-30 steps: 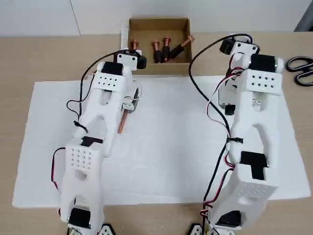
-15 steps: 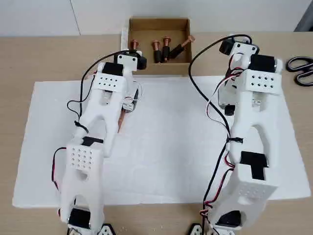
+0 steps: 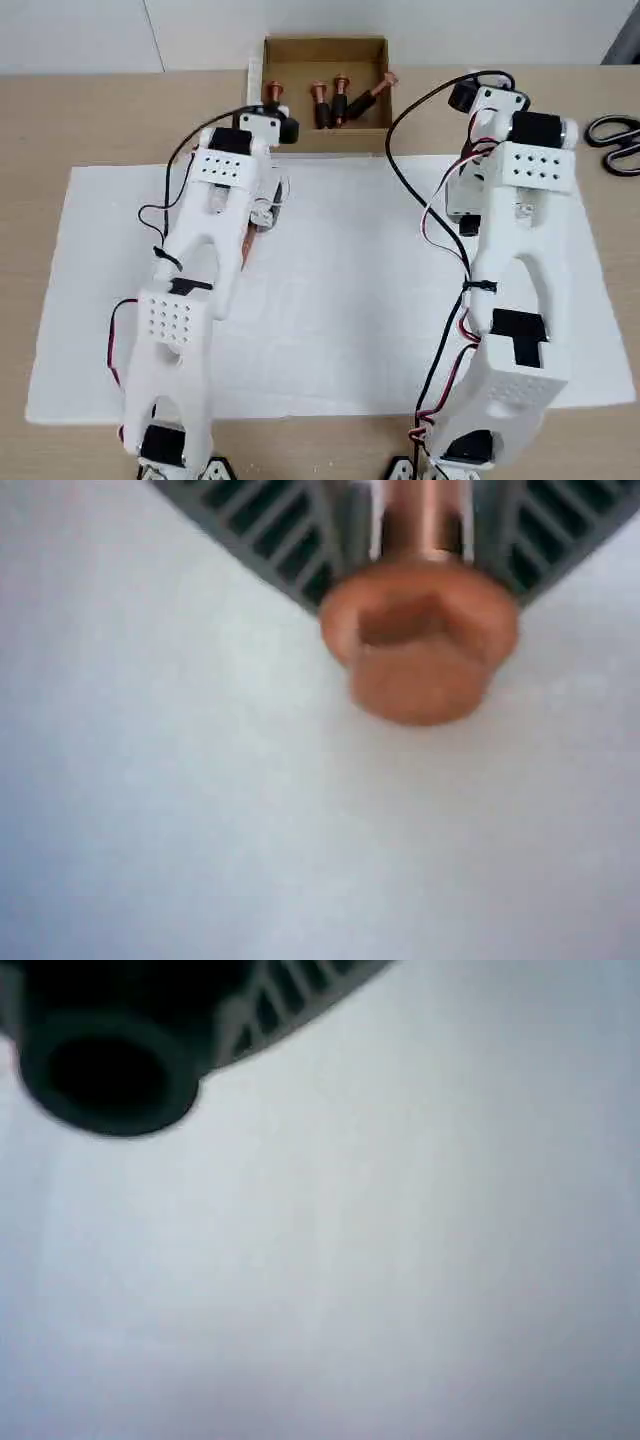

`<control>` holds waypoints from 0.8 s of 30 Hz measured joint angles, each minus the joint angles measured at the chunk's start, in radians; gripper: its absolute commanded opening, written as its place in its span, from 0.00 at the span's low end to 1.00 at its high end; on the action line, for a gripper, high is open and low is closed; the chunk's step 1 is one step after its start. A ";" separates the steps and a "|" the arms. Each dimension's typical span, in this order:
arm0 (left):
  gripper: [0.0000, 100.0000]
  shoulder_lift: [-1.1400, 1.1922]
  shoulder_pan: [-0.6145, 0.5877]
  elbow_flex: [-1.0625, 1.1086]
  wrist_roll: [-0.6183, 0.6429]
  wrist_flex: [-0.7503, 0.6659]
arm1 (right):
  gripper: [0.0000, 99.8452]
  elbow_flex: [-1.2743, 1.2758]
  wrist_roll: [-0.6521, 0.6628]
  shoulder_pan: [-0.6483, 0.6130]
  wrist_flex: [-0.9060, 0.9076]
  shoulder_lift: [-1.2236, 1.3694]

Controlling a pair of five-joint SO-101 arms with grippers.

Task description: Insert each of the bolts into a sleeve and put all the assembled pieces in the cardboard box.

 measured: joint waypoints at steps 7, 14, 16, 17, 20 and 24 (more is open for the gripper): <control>0.08 0.000 0.000 0.000 0.000 0.000 | 0.00 0.000 0.000 0.000 0.000 0.000; 0.04 0.000 -0.002 0.000 0.000 -0.002 | 0.00 0.000 0.000 0.000 0.000 0.000; 0.01 0.000 0.000 0.000 -0.002 -0.002 | 0.00 0.000 0.000 0.000 0.000 0.000; 0.01 0.000 0.002 0.000 -0.002 -0.002 | 0.00 0.000 0.000 0.000 0.000 0.000; 0.01 0.000 0.003 0.000 0.000 -0.002 | 0.00 0.000 0.000 0.000 0.000 0.000; 0.01 0.000 0.003 0.000 0.000 -0.002 | 0.00 0.000 0.000 0.000 0.000 0.000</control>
